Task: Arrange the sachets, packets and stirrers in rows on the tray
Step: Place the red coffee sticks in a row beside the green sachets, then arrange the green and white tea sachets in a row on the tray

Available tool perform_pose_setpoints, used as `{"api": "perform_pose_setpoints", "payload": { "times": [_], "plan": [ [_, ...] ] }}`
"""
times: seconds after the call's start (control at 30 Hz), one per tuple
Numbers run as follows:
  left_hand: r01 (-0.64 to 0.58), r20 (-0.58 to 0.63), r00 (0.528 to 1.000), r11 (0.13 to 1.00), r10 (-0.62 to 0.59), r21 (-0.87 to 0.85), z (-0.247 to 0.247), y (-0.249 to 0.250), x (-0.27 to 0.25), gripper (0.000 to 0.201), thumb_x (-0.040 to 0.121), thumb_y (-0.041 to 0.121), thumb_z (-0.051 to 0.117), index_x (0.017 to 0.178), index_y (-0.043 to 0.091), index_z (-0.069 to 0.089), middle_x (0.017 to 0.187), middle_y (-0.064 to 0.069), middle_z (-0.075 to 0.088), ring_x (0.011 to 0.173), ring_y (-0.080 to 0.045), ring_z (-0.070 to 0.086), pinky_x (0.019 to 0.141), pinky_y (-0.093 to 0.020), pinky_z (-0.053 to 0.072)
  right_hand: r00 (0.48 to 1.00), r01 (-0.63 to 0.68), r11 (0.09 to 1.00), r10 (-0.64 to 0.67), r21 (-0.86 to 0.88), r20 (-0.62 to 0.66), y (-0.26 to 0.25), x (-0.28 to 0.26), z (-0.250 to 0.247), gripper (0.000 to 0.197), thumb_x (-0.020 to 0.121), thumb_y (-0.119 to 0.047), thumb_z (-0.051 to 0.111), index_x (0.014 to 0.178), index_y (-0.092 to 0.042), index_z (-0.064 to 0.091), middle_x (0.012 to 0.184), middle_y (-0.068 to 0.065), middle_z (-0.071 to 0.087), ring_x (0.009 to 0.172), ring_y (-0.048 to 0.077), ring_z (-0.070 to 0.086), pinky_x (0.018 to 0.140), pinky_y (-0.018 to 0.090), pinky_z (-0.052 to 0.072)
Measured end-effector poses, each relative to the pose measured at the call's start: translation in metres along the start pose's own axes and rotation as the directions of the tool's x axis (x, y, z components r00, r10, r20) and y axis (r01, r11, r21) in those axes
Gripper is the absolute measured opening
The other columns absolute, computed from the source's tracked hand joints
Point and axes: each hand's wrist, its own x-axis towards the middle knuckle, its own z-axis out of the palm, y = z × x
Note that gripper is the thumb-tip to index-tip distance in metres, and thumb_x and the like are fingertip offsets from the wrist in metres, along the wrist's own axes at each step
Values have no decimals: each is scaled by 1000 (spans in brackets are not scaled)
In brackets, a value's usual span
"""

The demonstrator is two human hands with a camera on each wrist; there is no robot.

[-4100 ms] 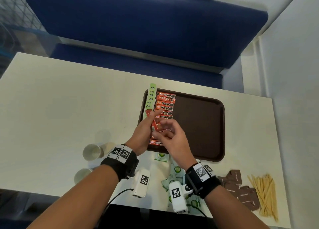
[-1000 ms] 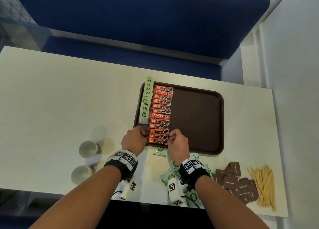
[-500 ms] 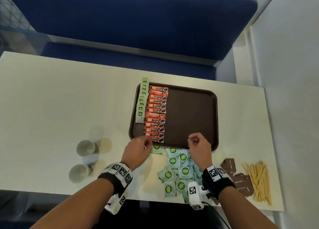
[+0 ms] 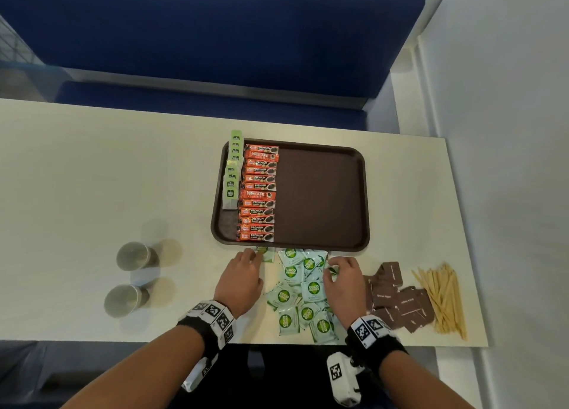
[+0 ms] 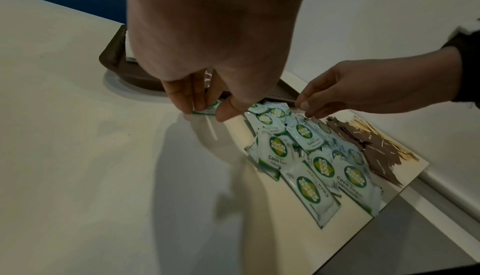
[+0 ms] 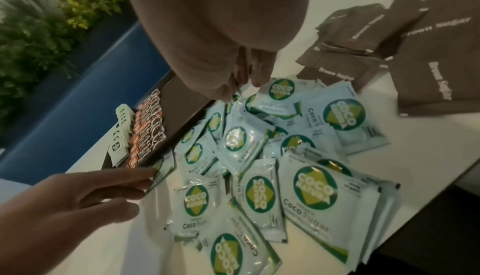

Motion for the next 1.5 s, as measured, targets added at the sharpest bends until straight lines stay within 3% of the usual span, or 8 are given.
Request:
{"api": "perform_pose_setpoints", "payload": {
  "times": [0.33,0.53,0.63,0.73,0.93,1.2,1.33,1.5],
  "plan": [
    [39,-57,997,998,-42,-41,11,9,5,35,96,11,69,130,9,65,133,-16,57,111,-36,61,94,-46,57,996,-75,988,81,133,-41,-13,13,-4,33,97,-10,68,130,-6,65,127,11,62,115,28,62,101,40,53],
    [100,-61,993,991,-106,-86,15,13,11,21,98,16,75,115,8,69,130,-16,59,113,-36,63,91,-47,59,940,-268,934,307,237,-147,1,33,-59,22,99,-6,62,114,-18,73,108,2,75,96,23,70,75,23,47],
    [130,-36,990,985,-135,-116,15,16,12,30,94,13,79,120,9,66,133,-15,58,118,-35,61,91,-45,60,955,-292,942,297,167,-9,7,37,-62,14,97,-18,70,110,-21,74,106,-1,76,95,19,70,84,28,53],
    [164,-27,985,972,-171,-166,14,18,12,46,89,8,81,129,9,58,132,-16,58,121,-35,59,95,-45,58,964,-242,969,236,37,124,-2,33,-40,30,94,-29,77,120,-17,71,120,5,66,111,23,64,94,30,49],
    [159,-17,985,951,-169,-265,10,22,15,45,91,12,81,127,14,55,121,-9,65,107,-31,64,88,-42,56,954,-258,959,273,-118,128,-21,17,-5,55,94,-42,72,139,-13,60,145,14,49,132,37,41,109,45,40],
    [306,133,951,792,-278,-528,-4,30,33,40,95,16,80,133,13,69,111,-7,73,96,-20,64,85,-28,47,953,-252,915,291,-316,85,-34,8,10,82,86,-73,65,141,-14,51,141,12,56,131,36,42,111,50,33],
    [402,215,915,722,-342,-563,-6,37,37,40,100,14,66,140,14,67,125,-8,75,106,-24,68,87,-25,45,966,-193,912,241,-361,93,-35,7,15,81,86,-77,61,139,-16,53,142,11,55,129,34,42,108,49,33],
    [470,212,875,661,-434,-585,-4,48,39,48,102,43,66,138,12,65,135,-12,71,126,-31,65,102,-37,49,973,-160,930,206,-330,109,-35,7,22,65,88,-67,67,133,-21,54,137,6,56,126,31,43,105,47,34]
  ]
}}
